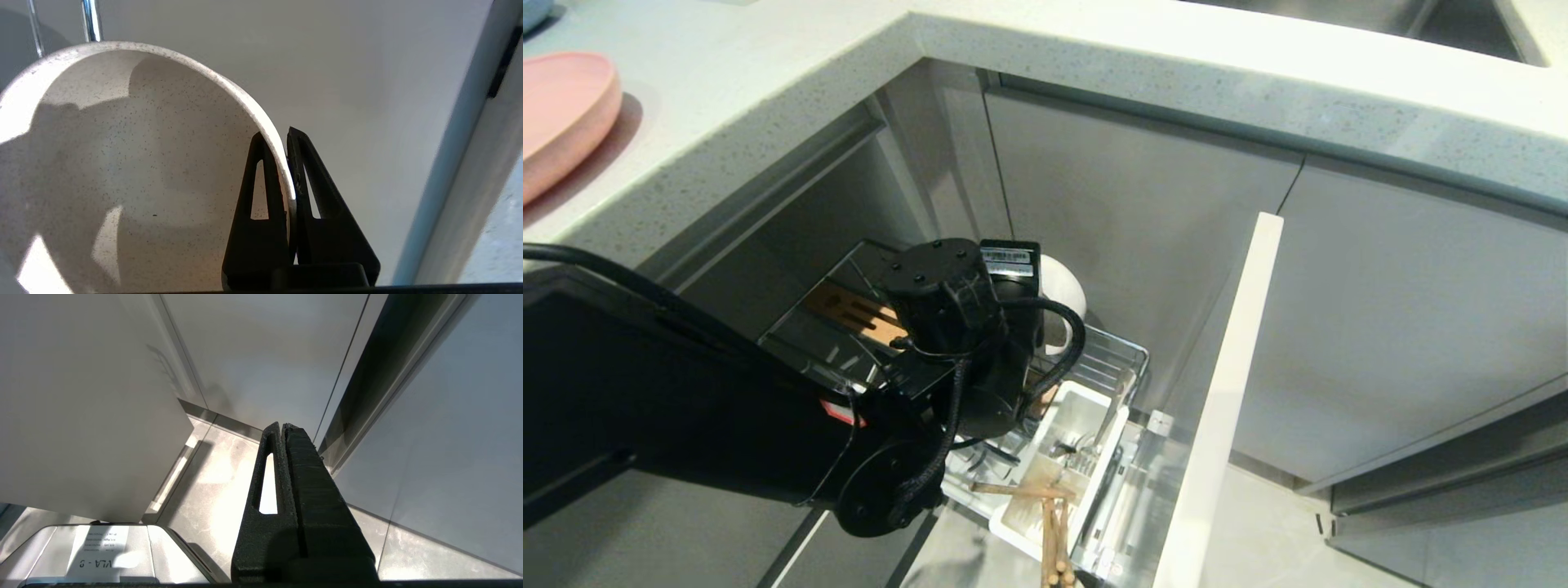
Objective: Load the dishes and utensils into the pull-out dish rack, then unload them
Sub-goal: Pick up the bowl and place it in the cupboard
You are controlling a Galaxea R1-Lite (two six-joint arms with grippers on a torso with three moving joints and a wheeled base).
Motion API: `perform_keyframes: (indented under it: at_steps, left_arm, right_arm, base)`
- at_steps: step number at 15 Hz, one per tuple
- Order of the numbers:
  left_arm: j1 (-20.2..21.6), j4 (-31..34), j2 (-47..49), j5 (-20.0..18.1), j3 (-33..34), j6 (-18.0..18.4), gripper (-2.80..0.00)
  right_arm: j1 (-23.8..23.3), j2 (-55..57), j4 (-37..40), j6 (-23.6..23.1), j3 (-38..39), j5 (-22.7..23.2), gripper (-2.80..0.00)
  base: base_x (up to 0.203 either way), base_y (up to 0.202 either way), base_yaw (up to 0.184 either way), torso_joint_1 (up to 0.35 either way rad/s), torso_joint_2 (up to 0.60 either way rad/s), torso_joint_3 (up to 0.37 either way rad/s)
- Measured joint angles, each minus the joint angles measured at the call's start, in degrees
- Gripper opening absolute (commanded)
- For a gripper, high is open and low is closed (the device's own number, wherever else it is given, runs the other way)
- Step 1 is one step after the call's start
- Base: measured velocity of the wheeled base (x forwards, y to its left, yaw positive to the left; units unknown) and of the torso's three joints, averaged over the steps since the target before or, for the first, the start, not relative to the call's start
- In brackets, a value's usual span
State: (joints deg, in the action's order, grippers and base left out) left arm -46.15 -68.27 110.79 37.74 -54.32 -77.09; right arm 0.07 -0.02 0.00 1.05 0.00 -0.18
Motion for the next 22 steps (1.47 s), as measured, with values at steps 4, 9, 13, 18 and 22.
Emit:
perform_keyframes:
  at_steps: [4, 9, 13, 18, 22]
  left_arm:
    - [0.5, -3.9, 0.8, 0.0, 0.4, -0.1, -2.80]
    - [0.6, -4.1, 1.6, 0.0, 0.9, -2.2, -2.80]
    - [0.6, -4.3, 2.9, 0.1, 1.3, -2.7, -2.80]
    - [0.6, -3.8, 3.6, 0.3, 1.7, -3.6, -2.80]
    - [0.6, -0.2, 4.1, 0.6, 2.2, -5.0, -2.80]
  right_arm:
    - [0.0, 0.0, 0.0, 0.0, 0.0, 0.0, -2.80]
    - [0.0, 0.0, 0.0, 0.0, 0.0, 0.0, -2.80]
    - [0.0, 0.0, 0.0, 0.0, 0.0, 0.0, -2.80]
    - [0.0, 0.0, 0.0, 0.0, 0.0, 0.0, -2.80]
    - [0.0, 0.0, 0.0, 0.0, 0.0, 0.0, -2.80]
  base:
    - [0.000, 0.000, 0.000, 0.000, 0.00, 0.000]
    - [0.000, 0.000, 0.000, 0.000, 0.00, 0.000]
    - [0.000, 0.000, 0.000, 0.000, 0.00, 0.000]
    - [0.000, 0.000, 0.000, 0.000, 0.00, 0.000]
    - [0.000, 0.000, 0.000, 0.000, 0.00, 0.000]
